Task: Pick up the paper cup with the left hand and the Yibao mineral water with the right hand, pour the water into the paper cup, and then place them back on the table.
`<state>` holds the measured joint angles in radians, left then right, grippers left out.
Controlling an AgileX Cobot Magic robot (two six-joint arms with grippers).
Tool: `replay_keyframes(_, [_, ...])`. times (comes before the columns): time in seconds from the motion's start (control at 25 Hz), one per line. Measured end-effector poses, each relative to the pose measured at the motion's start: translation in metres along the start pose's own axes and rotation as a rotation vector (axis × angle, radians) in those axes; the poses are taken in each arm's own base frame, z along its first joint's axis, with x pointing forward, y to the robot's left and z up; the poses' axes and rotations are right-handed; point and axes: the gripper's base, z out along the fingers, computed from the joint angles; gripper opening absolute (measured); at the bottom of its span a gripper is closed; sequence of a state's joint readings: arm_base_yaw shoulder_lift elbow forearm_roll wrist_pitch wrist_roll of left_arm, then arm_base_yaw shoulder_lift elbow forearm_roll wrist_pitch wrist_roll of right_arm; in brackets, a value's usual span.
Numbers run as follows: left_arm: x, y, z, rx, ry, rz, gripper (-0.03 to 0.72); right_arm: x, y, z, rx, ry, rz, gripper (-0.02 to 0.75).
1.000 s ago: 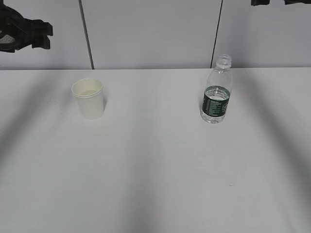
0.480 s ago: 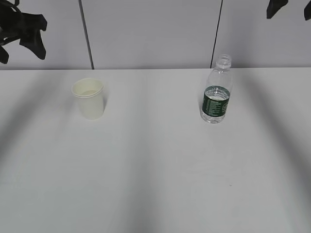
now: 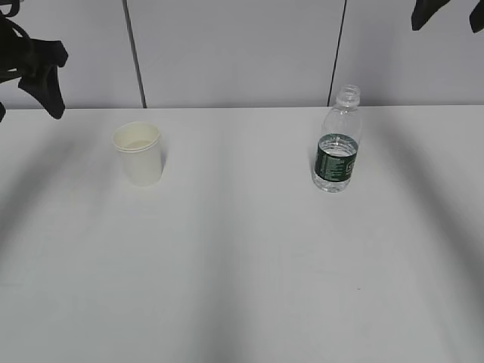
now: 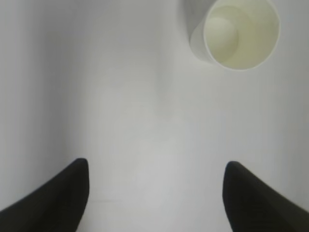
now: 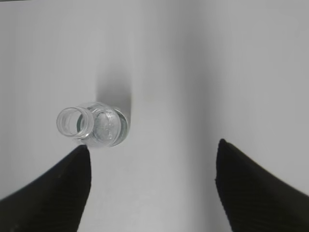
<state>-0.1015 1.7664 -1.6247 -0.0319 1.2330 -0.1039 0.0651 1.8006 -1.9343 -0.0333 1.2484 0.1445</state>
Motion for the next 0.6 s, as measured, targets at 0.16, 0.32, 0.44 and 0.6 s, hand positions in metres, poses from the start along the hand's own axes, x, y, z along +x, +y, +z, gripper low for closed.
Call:
replay_keyframes(0.16, [0.0, 0.0, 0.0, 0.004, 0.002, 0.001, 0.503, 0.002, 0.004, -0.011, -0.051, -0.014, -0.016, 0.59])
replay_keyframes(0.32, [0.002, -0.001, -0.002, 0.013, 0.001, -0.002, 0.477, 0.019, 0.002, -0.029, -0.066, -0.01, -0.029, 0.59])
replay_keyframes(0.44, [0.012, 0.0, -0.005, 0.013, 0.01, -0.003, 0.468, 0.04, -0.001, -0.039, -0.064, 0.016, -0.034, 0.59])
replay_keyframes(0.6, [0.033, 0.003, -0.012, -0.001, 0.028, 0.001, 0.465, 0.071, -0.005, -0.057, -0.062, 0.031, -0.034, 0.589])
